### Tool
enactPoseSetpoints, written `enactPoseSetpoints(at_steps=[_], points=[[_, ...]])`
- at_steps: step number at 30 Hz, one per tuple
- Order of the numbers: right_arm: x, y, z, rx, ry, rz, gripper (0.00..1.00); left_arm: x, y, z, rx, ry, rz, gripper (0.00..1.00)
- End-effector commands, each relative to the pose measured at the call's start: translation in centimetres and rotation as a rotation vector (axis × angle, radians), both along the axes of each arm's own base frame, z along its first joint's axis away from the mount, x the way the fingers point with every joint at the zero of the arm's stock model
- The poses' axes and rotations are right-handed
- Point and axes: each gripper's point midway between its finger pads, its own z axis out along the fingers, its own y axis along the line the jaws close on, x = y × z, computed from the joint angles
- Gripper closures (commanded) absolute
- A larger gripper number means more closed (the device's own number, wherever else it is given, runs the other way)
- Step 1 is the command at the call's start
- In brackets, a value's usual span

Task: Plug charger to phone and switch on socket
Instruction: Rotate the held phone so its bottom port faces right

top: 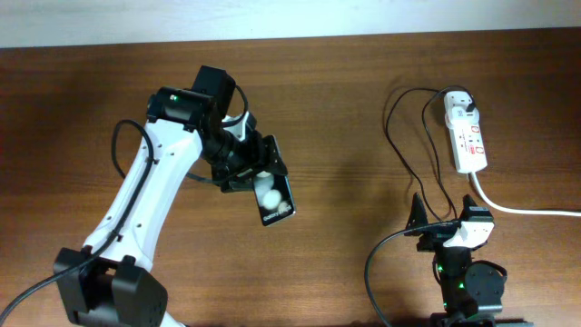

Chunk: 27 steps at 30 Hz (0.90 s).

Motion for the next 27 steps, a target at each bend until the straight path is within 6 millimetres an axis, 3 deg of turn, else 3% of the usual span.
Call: enactPoseSetpoints(at_steps=[1, 27], points=[[0.0, -0.5, -0.4, 0.002, 0.005, -0.024, 0.01, -0.7, -1.6, 1.2, -0.116, 0.044, -0.004, 0.39], [0.0, -0.5, -0.4, 0.003, 0.005, -0.024, 0.01, 1.4, -1.8, 1.6, -0.149, 0.012, 0.075, 0.38]])
